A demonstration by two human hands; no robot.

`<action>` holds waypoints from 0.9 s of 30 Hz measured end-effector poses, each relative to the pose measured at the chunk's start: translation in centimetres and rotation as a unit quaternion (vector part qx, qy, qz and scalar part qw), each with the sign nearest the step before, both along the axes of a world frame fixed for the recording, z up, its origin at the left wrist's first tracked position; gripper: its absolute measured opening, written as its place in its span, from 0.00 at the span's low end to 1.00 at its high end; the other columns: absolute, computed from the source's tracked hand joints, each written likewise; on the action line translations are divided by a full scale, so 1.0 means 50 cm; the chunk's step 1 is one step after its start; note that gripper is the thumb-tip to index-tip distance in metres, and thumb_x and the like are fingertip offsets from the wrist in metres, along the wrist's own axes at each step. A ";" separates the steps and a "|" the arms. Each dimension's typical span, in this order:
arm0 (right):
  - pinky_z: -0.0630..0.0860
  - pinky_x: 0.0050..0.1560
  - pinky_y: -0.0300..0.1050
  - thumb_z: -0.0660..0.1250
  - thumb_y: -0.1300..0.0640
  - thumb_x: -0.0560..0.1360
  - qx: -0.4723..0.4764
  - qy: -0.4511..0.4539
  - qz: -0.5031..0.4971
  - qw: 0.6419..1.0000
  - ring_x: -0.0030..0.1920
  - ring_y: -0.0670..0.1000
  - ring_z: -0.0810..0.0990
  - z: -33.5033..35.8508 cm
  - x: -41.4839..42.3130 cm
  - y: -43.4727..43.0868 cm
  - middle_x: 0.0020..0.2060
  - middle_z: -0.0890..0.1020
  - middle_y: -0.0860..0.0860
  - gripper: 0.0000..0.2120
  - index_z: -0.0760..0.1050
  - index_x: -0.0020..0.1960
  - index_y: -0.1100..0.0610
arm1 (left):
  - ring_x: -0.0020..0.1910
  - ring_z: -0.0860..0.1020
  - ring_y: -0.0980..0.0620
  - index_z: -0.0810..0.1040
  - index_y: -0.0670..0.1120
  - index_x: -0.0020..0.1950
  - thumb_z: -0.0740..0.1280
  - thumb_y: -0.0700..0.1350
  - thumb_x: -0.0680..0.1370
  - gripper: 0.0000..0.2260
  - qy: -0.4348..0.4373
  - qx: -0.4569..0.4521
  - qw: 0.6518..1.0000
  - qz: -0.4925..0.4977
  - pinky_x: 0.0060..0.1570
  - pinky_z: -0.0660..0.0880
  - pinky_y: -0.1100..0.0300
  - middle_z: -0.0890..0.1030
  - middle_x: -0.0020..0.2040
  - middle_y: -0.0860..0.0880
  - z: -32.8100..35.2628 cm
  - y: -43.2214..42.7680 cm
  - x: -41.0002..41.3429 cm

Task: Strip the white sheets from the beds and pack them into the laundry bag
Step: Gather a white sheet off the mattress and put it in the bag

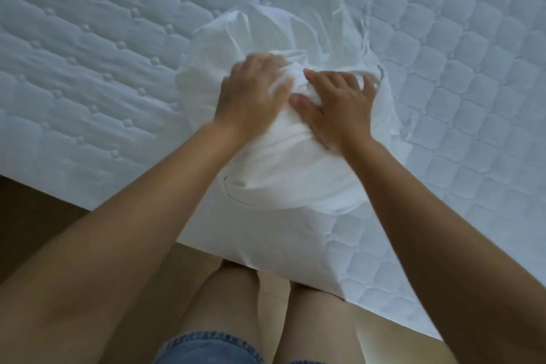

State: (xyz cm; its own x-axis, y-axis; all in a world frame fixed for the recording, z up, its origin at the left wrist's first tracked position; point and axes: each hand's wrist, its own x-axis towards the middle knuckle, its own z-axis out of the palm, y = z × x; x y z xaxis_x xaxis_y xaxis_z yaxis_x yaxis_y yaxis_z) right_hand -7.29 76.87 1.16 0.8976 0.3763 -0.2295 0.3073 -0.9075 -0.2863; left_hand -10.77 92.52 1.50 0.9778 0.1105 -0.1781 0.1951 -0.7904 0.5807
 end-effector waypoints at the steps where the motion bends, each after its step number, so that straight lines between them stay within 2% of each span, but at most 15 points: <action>1: 0.50 0.72 0.60 0.57 0.36 0.77 -0.003 0.025 -0.003 1.000 0.69 0.54 0.66 -0.003 0.023 -0.001 0.65 0.75 0.48 0.26 0.69 0.70 0.47 | 0.63 0.73 0.37 0.73 0.42 0.69 0.54 0.64 0.73 0.33 -0.042 0.036 0.997 -0.058 0.61 0.67 0.46 0.74 0.66 0.38 0.000 -0.014 -0.034; 2: 0.50 0.72 0.60 0.56 0.36 0.77 -0.007 0.041 -0.001 0.999 0.69 0.53 0.66 -0.008 0.042 -0.001 0.66 0.74 0.47 0.25 0.69 0.70 0.46 | 0.67 0.70 0.36 0.69 0.40 0.71 0.56 0.68 0.70 0.40 -0.048 0.063 0.991 -0.111 0.64 0.64 0.44 0.71 0.69 0.37 -0.001 -0.030 -0.067; 3: 0.51 0.72 0.59 0.56 0.37 0.77 -0.016 0.056 0.003 0.998 0.69 0.52 0.66 -0.013 0.055 0.001 0.65 0.74 0.47 0.25 0.69 0.70 0.46 | 0.72 0.64 0.36 0.64 0.40 0.74 0.56 0.72 0.65 0.47 -0.007 0.078 0.986 -0.146 0.67 0.60 0.41 0.65 0.73 0.37 0.001 -0.042 -0.081; 5: 0.51 0.70 0.57 0.54 0.36 0.77 -0.032 0.082 0.009 0.996 0.69 0.52 0.66 -0.028 0.074 0.005 0.65 0.75 0.47 0.24 0.69 0.69 0.45 | 0.77 0.49 0.40 0.50 0.41 0.78 0.55 0.78 0.60 0.58 0.139 0.091 0.971 -0.172 0.71 0.49 0.38 0.50 0.79 0.40 0.004 -0.050 -0.060; 6: 0.52 0.70 0.57 0.54 0.35 0.77 -0.038 0.093 0.008 0.995 0.69 0.52 0.66 -0.038 0.084 0.007 0.65 0.75 0.47 0.25 0.69 0.69 0.45 | 0.78 0.44 0.43 0.45 0.42 0.79 0.56 0.79 0.59 0.60 0.189 0.101 0.960 -0.180 0.73 0.46 0.39 0.46 0.79 0.42 0.002 -0.052 -0.040; 8: 0.54 0.69 0.58 0.54 0.35 0.77 -0.054 0.105 -0.001 0.993 0.68 0.54 0.67 -0.055 0.105 0.009 0.65 0.75 0.48 0.26 0.69 0.69 0.47 | 0.78 0.43 0.47 0.42 0.41 0.78 0.60 0.78 0.60 0.61 0.228 0.094 0.952 -0.182 0.74 0.46 0.41 0.44 0.79 0.45 -0.013 -0.051 0.005; 11: 0.57 0.67 0.58 0.56 0.41 0.78 -0.061 0.065 -0.032 0.996 0.66 0.56 0.68 -0.078 0.122 0.022 0.64 0.74 0.52 0.24 0.69 0.68 0.53 | 0.78 0.46 0.50 0.45 0.42 0.79 0.59 0.78 0.62 0.58 0.241 0.085 0.952 -0.168 0.74 0.47 0.46 0.48 0.79 0.47 -0.054 -0.046 0.039; 13: 0.63 0.64 0.56 0.60 0.47 0.77 0.017 -0.002 -0.076 0.997 0.62 0.60 0.72 -0.072 0.120 0.029 0.60 0.76 0.57 0.22 0.72 0.65 0.59 | 0.78 0.49 0.51 0.49 0.44 0.79 0.60 0.77 0.62 0.56 0.234 0.079 0.956 -0.161 0.75 0.50 0.47 0.51 0.79 0.48 -0.078 -0.043 0.049; 15: 0.67 0.61 0.57 0.62 0.47 0.73 0.095 -0.082 -0.109 0.986 0.59 0.62 0.74 -0.051 0.104 0.021 0.56 0.78 0.59 0.23 0.76 0.60 0.62 | 0.77 0.54 0.52 0.55 0.46 0.78 0.61 0.78 0.61 0.54 0.217 0.058 0.964 -0.141 0.73 0.54 0.49 0.58 0.78 0.49 -0.097 -0.036 0.072; 17: 0.64 0.64 0.64 0.59 0.42 0.72 0.089 -0.062 -0.122 0.987 0.63 0.62 0.72 -0.033 0.059 0.010 0.60 0.76 0.59 0.28 0.75 0.63 0.59 | 0.74 0.61 0.51 0.63 0.50 0.75 0.56 0.79 0.58 0.52 0.212 0.042 0.970 -0.116 0.70 0.59 0.49 0.65 0.74 0.51 -0.109 -0.029 0.101; 19: 0.57 0.66 0.69 0.55 0.37 0.72 0.038 -0.021 -0.091 0.995 0.69 0.63 0.67 -0.028 0.007 0.000 0.66 0.73 0.59 0.32 0.72 0.68 0.56 | 0.70 0.67 0.49 0.70 0.53 0.68 0.50 0.78 0.56 0.48 0.204 0.053 0.972 -0.101 0.65 0.62 0.48 0.72 0.69 0.52 -0.121 -0.023 0.129; 22: 0.54 0.65 0.73 0.53 0.42 0.76 -0.010 0.009 -0.050 0.999 0.71 0.64 0.65 -0.053 -0.001 -0.003 0.69 0.71 0.59 0.28 0.71 0.69 0.55 | 0.67 0.69 0.47 0.75 0.53 0.62 0.47 0.78 0.55 0.46 0.188 0.069 0.976 -0.090 0.62 0.63 0.49 0.75 0.65 0.51 -0.135 -0.018 0.145; 25: 0.48 0.68 0.71 0.50 0.44 0.77 -0.018 0.023 -0.069 0.997 0.73 0.61 0.62 -0.074 0.032 0.007 0.71 0.69 0.55 0.27 0.69 0.71 0.54 | 0.61 0.75 0.45 0.79 0.53 0.59 0.55 0.75 0.61 0.38 0.206 -0.011 0.977 -0.061 0.60 0.69 0.50 0.80 0.58 0.48 -0.127 -0.009 0.163; 27: 0.47 0.68 0.69 0.49 0.43 0.77 -0.031 0.024 -0.073 0.997 0.74 0.60 0.61 -0.079 0.040 0.007 0.72 0.68 0.54 0.27 0.67 0.72 0.52 | 0.59 0.76 0.46 0.79 0.52 0.61 0.60 0.72 0.63 0.35 0.187 -0.072 0.979 -0.028 0.62 0.70 0.50 0.80 0.58 0.48 -0.113 0.010 0.162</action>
